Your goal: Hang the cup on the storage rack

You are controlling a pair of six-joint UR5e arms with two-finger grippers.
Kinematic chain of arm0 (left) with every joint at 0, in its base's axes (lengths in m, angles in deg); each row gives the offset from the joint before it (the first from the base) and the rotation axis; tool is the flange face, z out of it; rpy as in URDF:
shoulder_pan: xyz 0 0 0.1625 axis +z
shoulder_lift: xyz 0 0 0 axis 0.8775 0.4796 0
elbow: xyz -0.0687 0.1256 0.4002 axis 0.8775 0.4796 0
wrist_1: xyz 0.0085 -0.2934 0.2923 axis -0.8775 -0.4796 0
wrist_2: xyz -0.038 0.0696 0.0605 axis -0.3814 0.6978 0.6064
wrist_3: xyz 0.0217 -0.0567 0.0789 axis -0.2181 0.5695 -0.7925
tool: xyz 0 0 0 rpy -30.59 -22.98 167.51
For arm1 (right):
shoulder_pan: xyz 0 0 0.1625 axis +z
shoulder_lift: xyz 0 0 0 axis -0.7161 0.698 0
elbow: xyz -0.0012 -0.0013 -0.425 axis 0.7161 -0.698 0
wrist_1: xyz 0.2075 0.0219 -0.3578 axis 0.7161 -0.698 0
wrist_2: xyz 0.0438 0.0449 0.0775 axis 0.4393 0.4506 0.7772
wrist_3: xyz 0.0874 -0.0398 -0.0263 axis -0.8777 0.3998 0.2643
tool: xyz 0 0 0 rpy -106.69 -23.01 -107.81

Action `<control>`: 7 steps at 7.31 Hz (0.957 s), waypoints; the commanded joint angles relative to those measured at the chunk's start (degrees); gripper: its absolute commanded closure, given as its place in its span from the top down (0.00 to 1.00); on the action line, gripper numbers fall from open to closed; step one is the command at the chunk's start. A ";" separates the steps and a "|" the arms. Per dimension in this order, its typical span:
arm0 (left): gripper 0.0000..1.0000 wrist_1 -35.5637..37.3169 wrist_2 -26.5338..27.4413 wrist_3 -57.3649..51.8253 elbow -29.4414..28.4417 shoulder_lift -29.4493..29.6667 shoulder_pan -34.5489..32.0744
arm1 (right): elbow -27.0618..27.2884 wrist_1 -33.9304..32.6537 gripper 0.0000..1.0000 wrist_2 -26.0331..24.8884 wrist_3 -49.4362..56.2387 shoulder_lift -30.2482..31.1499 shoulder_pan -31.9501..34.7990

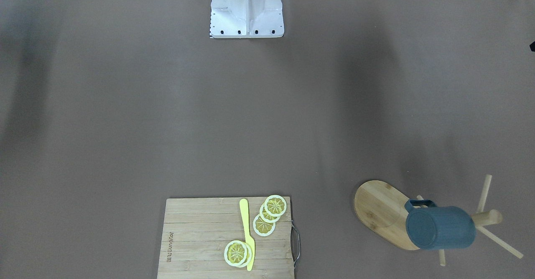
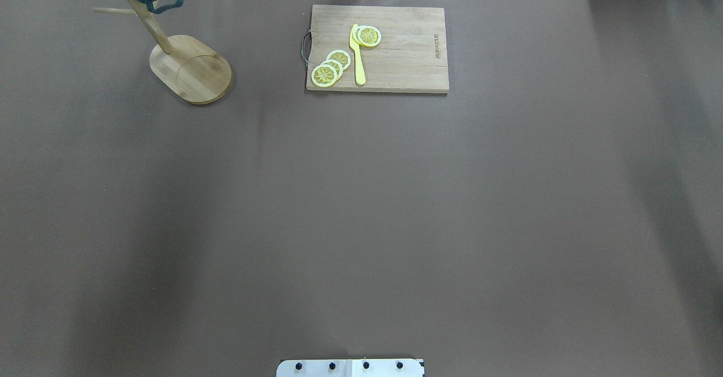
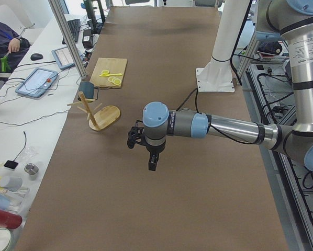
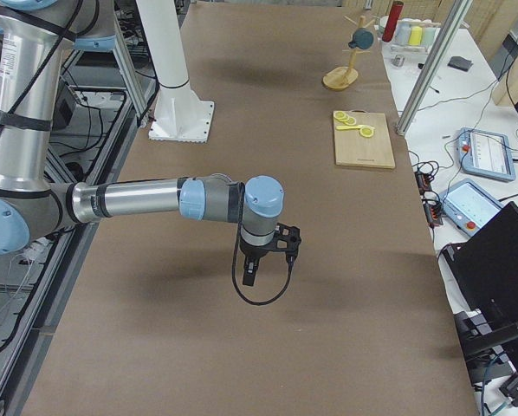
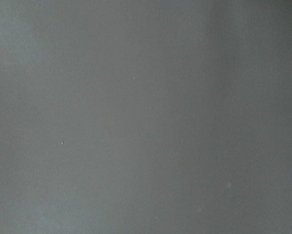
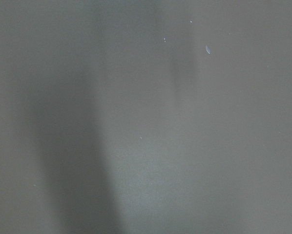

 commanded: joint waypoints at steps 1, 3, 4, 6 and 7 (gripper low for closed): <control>0.99 0.01 0.00 0.00 0.10 -0.10 0.00 | 0.04 0.00 1.00 0.16 -0.02 -0.01 -0.02; 0.99 0.09 0.09 0.00 -0.77 -0.10 -0.09 | -0.05 0.09 1.00 0.16 -0.02 0.08 -0.11; 0.99 0.10 0.09 0.00 -0.60 -0.71 -0.44 | -0.05 0.00 1.00 0.07 -0.02 0.08 -0.11; 0.99 -0.08 0.00 0.00 -1.04 -2.21 -0.44 | -0.57 -0.08 1.00 0.07 -0.02 -0.01 -0.37; 0.99 -0.08 0.00 0.00 -0.35 -2.21 -0.53 | -0.66 0.00 1.00 0.16 -0.11 -0.01 -0.55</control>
